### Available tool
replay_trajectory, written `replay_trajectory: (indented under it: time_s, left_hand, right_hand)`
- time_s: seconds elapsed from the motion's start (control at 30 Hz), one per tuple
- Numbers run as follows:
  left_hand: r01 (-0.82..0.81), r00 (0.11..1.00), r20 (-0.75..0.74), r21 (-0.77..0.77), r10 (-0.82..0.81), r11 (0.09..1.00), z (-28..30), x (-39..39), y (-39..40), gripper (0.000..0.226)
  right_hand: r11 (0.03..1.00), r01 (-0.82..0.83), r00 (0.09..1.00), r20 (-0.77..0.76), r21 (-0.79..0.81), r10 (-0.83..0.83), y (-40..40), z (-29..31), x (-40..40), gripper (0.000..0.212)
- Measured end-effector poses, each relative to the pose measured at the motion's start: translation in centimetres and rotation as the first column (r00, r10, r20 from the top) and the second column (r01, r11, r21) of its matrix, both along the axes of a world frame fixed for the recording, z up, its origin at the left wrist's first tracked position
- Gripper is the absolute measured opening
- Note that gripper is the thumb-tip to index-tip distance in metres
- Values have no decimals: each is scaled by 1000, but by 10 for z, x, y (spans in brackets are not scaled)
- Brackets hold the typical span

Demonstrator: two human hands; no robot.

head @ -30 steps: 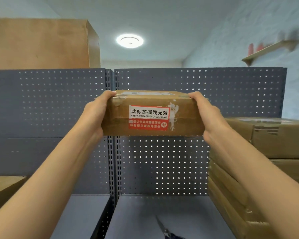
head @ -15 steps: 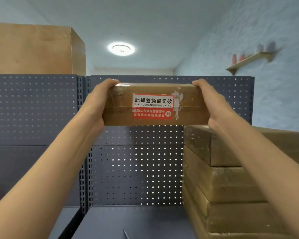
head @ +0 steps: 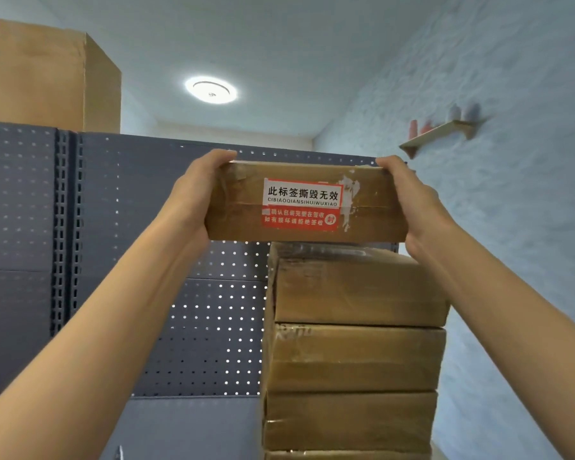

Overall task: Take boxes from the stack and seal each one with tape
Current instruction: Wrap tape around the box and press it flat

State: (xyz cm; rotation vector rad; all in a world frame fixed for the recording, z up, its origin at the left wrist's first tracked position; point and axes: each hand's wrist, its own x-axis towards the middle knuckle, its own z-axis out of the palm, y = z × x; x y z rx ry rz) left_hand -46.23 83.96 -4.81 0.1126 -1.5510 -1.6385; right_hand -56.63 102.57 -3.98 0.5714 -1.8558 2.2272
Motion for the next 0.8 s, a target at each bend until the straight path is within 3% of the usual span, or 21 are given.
replay_trajectory:
  time_s: [0.3,0.8]
  left_hand:
    - [33,999,31,75,-36,997,-2,-33,52,24]
    - [5,992,128,67,-13,998,-16,-61,67,24]
  right_hand:
    - [997,74,997,22,8,-74,51,-6,-30,33]
    - [997,58,994,91,47,-62,64,-26,-66,48]
